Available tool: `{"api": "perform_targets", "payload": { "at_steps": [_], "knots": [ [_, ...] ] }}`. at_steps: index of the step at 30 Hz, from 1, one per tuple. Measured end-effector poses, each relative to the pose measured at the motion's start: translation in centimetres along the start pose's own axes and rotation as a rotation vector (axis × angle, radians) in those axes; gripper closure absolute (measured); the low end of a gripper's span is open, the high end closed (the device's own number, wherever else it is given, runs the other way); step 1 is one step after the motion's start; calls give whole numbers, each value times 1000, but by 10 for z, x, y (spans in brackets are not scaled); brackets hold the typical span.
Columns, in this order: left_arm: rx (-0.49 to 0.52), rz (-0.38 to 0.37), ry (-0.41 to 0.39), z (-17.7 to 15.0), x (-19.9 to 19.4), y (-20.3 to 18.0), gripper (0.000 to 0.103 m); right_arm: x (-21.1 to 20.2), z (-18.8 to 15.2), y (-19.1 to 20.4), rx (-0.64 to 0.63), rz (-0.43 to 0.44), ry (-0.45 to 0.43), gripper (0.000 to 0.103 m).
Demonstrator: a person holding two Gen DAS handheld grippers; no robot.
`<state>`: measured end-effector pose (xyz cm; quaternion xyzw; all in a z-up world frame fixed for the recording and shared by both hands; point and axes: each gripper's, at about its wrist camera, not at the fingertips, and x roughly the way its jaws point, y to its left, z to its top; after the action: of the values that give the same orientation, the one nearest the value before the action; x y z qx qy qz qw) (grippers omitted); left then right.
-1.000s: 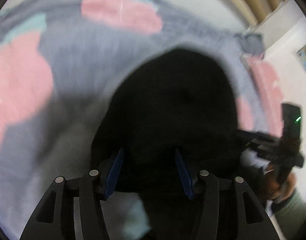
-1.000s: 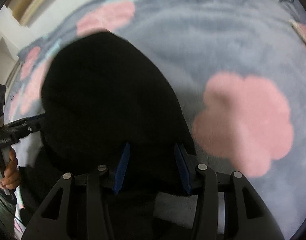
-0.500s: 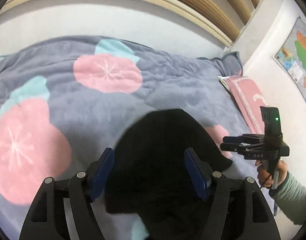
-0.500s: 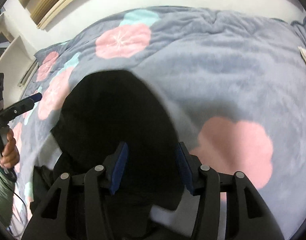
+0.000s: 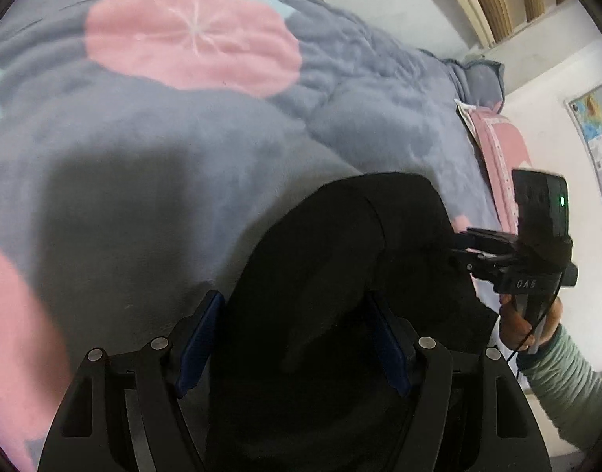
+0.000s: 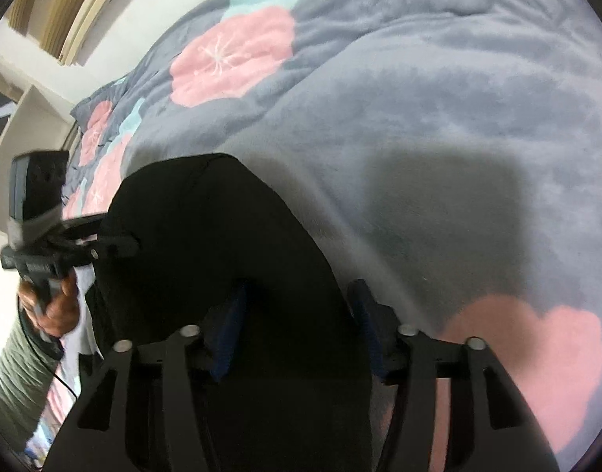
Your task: Fold large clothes
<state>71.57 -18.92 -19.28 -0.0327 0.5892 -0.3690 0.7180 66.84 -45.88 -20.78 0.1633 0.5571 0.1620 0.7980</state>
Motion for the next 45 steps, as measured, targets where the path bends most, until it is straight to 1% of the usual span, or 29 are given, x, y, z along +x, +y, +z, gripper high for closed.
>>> {"api": "perform_targets", "payload": {
  "at_steps": [1,2,3,4,5,7,8,11,14,17,18,21,24,27,29,30,34,35,36,37,38,39,41,43,44,45],
  "knots": [
    [26,15,-9,-2,-1,-5,50,-1,-1,4,-19,5,-1,44],
    [53,10,-18,-6,-4,-13,58,-2,-4,11,-46,-4,-9,54],
    [67,10,-26,-7,-7,-16,67,-5,-8,20,-85,-20,-18,59],
    [93,31,-46,-11,-13,-24,74,-10,-13,31,-127,-40,-30,72],
    [116,50,-61,-16,-20,-30,76,-13,-15,39,-152,-55,-41,79],
    [131,59,-88,-22,-32,-39,80,-31,-28,58,-206,-82,-86,85],
    [135,60,-107,-28,-43,-45,80,-36,-31,65,-219,-89,-102,86],
    [154,59,-162,-44,-76,-63,81,-70,-54,88,-255,-105,-159,86],
    [183,67,-207,-70,-112,-86,81,-108,-83,113,-290,-130,-204,86],
    [213,98,-235,-96,-138,-112,81,-141,-112,141,-329,-157,-233,86],
    [225,109,-245,-109,-150,-123,81,-149,-121,148,-337,-162,-241,86],
    [239,119,-263,-140,-176,-144,81,-178,-160,171,-358,-171,-260,86],
    [235,116,-271,-174,-192,-161,81,-194,-195,183,-361,-174,-267,86],
    [237,117,-266,-211,-199,-177,81,-207,-241,190,-347,-162,-263,86],
    [234,111,-244,-244,-199,-186,81,-210,-270,191,-341,-155,-249,86],
    [232,110,-236,-254,-198,-189,81,-209,-282,192,-339,-154,-238,86],
    [179,98,-155,-314,-180,-193,81,-196,-337,187,-293,-120,-149,86],
    [162,102,-129,-329,-171,-191,81,-188,-349,184,-275,-114,-113,85],
    [150,113,-99,-342,-162,-189,81,-183,-358,181,-258,-119,-86,81],
    [133,131,-66,-353,-153,-185,81,-175,-367,175,-226,-128,-50,72],
    [106,150,-36,-362,-144,-180,81,-168,-373,169,-187,-128,-17,67],
    [73,163,-8,-370,-138,-175,81,-166,-377,164,-159,-121,2,67],
    [19,156,10,-380,-140,-166,81,-173,-381,156,-104,-104,1,67],
    [-30,108,-29,-385,-161,-162,80,-191,-377,159,-93,-102,-37,67],
    [-40,88,-52,-386,-173,-162,78,-200,-372,163,-98,-105,-61,67],
    [-47,69,-93,-384,-191,-163,71,-212,-362,172,-110,-102,-94,67]
  ]
}}
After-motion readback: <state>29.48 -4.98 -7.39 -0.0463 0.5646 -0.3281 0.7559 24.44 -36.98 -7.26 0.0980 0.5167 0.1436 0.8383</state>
